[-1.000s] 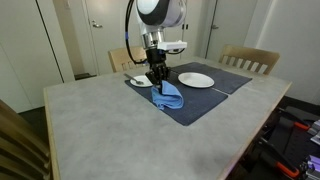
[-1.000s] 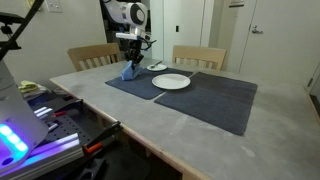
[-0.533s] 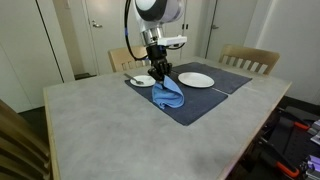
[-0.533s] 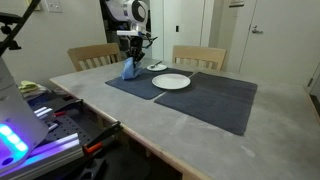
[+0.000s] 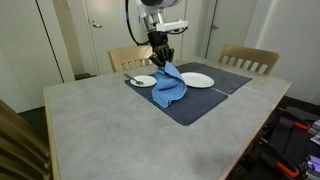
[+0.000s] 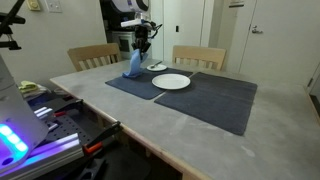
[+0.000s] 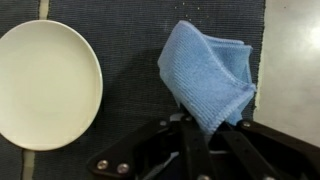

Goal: Use the towel to wipe the plate in the middle of the mats

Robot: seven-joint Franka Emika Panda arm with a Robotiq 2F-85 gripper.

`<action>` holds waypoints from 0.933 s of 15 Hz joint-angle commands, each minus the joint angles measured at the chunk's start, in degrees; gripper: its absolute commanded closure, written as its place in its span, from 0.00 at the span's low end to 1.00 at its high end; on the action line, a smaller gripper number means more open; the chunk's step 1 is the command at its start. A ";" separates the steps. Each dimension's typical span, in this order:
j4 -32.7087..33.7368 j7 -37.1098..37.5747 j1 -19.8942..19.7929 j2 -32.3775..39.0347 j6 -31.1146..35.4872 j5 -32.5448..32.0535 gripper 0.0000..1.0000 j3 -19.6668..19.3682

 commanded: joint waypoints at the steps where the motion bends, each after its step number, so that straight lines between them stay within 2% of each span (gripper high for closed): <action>1: 0.13 1.92 -0.63 -3.77 -3.50 1.08 0.98 -0.86; 14: 2.54 4.41 -5.11 -13.56 -6.74 2.72 0.98 -3.22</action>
